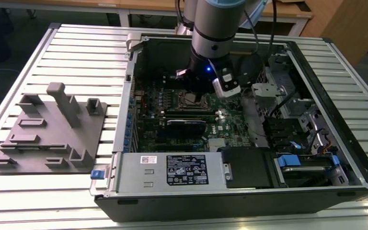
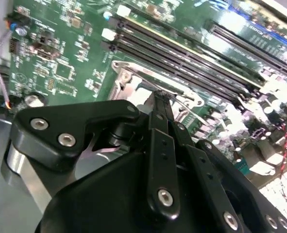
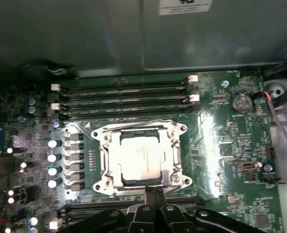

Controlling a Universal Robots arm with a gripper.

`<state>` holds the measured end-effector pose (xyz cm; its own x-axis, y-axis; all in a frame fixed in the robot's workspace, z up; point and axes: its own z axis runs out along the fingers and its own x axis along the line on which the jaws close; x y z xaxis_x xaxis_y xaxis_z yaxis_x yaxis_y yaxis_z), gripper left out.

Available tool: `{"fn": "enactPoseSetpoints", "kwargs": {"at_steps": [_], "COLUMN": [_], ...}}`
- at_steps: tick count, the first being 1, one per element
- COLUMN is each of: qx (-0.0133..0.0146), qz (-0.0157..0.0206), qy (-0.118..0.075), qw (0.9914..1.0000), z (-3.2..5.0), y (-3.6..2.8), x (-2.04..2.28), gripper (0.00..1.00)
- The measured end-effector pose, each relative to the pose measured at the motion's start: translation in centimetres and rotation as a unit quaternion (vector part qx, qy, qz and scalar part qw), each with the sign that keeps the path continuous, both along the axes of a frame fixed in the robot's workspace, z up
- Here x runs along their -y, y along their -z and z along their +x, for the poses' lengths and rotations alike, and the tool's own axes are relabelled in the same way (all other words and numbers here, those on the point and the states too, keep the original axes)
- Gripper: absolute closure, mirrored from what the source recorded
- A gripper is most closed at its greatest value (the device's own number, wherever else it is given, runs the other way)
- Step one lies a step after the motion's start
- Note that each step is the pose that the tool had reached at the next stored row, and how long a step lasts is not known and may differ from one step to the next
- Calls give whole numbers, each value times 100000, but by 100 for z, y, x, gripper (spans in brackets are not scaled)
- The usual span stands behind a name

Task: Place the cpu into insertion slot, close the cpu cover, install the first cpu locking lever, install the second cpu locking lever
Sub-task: 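Install the second cpu locking lever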

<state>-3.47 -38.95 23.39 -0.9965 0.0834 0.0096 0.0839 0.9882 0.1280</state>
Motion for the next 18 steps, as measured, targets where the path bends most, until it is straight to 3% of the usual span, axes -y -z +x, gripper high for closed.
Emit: {"fn": "enactPoseSetpoints", "kwargs": {"at_steps": [7,18], "qx": [1,-56], "qz": [281,911], "qy": [-9,1], "qw": [100000,99996], "z": [-84,-208], "y": [2,37], "x": [72,102], "gripper": [89,89]}}
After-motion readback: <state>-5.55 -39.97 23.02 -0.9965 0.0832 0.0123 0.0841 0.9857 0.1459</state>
